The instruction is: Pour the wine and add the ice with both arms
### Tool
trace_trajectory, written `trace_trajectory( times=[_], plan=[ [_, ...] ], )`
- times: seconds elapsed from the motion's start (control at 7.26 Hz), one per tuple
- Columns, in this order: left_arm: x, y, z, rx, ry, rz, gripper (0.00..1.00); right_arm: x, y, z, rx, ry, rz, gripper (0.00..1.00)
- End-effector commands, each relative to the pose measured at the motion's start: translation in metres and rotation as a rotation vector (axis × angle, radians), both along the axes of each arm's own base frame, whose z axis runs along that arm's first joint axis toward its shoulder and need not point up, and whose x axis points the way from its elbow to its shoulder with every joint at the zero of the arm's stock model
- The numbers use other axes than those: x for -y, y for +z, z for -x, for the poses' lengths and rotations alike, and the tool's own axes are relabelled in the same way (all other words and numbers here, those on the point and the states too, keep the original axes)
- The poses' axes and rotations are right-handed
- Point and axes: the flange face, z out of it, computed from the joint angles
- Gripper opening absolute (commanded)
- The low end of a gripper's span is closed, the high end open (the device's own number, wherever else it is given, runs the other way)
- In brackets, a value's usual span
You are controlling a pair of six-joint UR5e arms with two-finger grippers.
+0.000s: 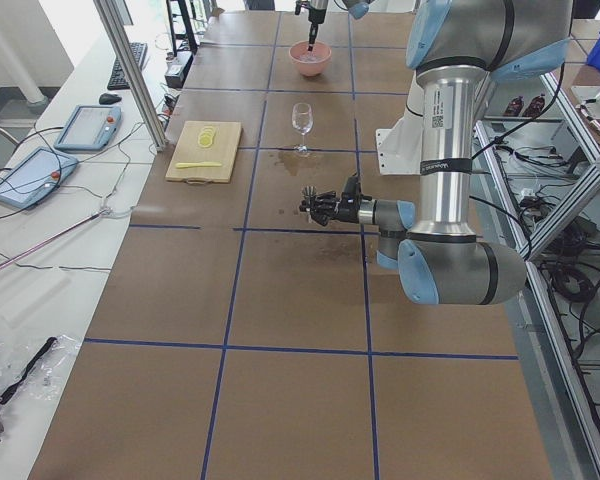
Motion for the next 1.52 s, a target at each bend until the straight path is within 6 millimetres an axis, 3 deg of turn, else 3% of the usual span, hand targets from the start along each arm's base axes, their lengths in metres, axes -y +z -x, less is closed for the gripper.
trace_trajectory(
  times=[0.0,0.28,0.41,0.69,0.83,0.96,1.38],
  plan=[
    [0.001,0.004,-0.006,0.090,-0.001,0.006,0.00,-0.001,-0.001,-0.001,0.001,0.004,0.000,0.00],
    [0.007,-0.004,-0.015,0.242,-0.013,0.015,0.00,0.000,-0.002,-0.001,-0.001,0.007,-0.002,0.00],
    [0.009,0.002,-0.012,0.296,-0.019,0.019,0.00,0.000,-0.002,-0.001,-0.002,0.008,-0.003,0.00],
    [0.009,0.028,0.012,0.377,-0.024,0.025,0.00,0.000,-0.002,-0.001,-0.002,0.008,-0.003,0.00],
    [0.011,0.029,0.018,0.377,-0.031,0.027,0.00,0.000,-0.002,-0.001,-0.002,0.008,-0.003,0.00],
    [0.011,0.020,0.021,0.297,-0.033,0.035,0.00,0.001,-0.002,0.000,-0.001,0.008,-0.004,0.00],
    [0.010,0.018,0.022,-0.063,-0.040,0.123,0.00,0.001,-0.002,0.000,-0.002,0.009,-0.005,0.00]
  ],
)
